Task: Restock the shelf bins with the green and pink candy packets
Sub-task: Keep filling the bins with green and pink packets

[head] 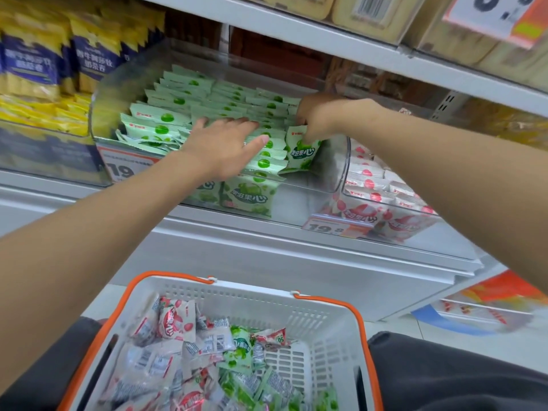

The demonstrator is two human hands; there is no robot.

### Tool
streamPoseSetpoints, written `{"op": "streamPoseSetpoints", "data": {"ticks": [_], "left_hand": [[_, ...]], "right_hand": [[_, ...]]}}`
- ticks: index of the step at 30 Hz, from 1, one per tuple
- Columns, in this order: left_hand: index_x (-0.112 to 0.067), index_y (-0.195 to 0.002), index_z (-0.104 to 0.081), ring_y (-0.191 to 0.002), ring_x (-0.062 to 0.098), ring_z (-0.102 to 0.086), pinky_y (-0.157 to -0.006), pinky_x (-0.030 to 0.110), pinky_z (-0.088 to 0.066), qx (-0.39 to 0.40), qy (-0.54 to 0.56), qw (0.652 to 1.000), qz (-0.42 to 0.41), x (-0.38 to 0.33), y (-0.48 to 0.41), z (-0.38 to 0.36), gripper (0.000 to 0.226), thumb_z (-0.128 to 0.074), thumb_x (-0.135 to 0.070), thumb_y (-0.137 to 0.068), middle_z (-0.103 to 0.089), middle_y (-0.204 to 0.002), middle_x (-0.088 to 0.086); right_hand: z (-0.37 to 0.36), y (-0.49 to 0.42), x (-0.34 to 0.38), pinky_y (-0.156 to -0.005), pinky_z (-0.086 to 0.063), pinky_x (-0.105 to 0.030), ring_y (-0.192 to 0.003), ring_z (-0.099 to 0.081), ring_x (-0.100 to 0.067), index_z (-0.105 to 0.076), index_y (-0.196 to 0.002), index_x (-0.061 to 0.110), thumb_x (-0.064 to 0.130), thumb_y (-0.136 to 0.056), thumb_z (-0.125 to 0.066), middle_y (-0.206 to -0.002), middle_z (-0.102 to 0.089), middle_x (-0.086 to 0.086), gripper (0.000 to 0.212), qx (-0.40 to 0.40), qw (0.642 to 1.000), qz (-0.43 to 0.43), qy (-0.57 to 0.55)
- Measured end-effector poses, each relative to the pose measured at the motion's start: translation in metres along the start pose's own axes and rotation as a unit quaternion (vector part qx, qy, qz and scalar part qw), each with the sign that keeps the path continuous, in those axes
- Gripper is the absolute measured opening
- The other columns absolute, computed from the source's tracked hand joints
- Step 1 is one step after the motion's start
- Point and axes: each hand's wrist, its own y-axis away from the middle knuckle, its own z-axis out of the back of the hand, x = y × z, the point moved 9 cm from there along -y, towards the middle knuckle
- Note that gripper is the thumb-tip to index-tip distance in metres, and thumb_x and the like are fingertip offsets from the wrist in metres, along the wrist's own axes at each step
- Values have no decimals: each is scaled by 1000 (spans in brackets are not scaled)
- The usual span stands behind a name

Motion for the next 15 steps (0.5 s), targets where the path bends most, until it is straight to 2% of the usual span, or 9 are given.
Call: {"op": "streamPoseSetpoints", "data": {"ticks": [1,3,5,6,8,11,13,15], "left_hand": [[-26,-150,-29,-144,23,-29,-117,55,-14,-2,2,1000,-1,0,0,0,66,-12,-62,-99,-33,-157,-1],[-26,-150,-30,-144,23,-30,-116,55,-15,-4,7,1000,-3,-1,1,1,65,-13,-61,-99,-33,-157,0],[-26,-150,-30,-144,23,-29,-116,54,-15,-4,11,1000,-3,-2,2,2,64,-13,-60,-99,-33,-157,-1],[-26,-151,-30,-144,23,-29,-116,54,-15,-5,13,1000,-4,-3,2,3,64,-13,-60,-100,-33,-157,-1],[-25,-151,-31,-144,22,-30,-116,53,-16,-8,15,1000,-7,-4,2,3,63,-14,-60,-100,-33,-157,-1],[-23,-149,-35,-141,23,-35,-114,51,-20,-26,24,999,-9,-4,5,7,61,-19,-57,-101,-38,-154,1],[-20,-146,-42,-135,25,-42,-112,50,-25,-56,36,998,-8,-5,8,13,57,-25,-53,-102,-47,-148,4],[-17,-138,-51,-128,26,-49,-108,47,-30,-114,35,993,0,-10,15,27,50,-33,-47,-102,-56,-139,5]], "right_hand": [[0,-1,0,-69,-46,-31,-87,-57,-30,-58,-118,5,26,-88,-65,-108,-60,-13,37,-6,1000,4,1],[-3,-4,0,-58,-40,-28,-70,-52,-25,-59,-90,2,20,-89,-65,-87,-57,-11,20,-24,1000,-2,10],[-8,-8,0,-49,-34,-25,-58,-45,-19,-48,-70,6,16,-89,-66,-72,-47,-6,28,-35,999,-16,8],[-8,-8,1,-47,-32,-25,-57,-45,-18,-46,-70,7,15,-88,-67,-70,-46,-5,29,-40,999,-23,0],[-5,-7,1,-46,-31,-26,-64,-49,-21,-49,-83,4,14,-88,-67,-77,-49,-6,21,-46,998,-31,-17],[7,-4,-2,-58,-39,-26,-79,-55,-26,-58,-97,6,14,-87,-68,-94,-58,-10,16,-88,995,-23,-33],[8,-1,0,-65,-41,-29,-77,-54,-28,-61,-88,6,14,-88,-65,-89,-60,-10,9,-108,994,-17,-22],[9,7,3,-67,-43,-31,-78,-54,-30,-55,-76,8,8,-89,-62,-78,-54,-8,14,-125,992,-17,-6]]}}
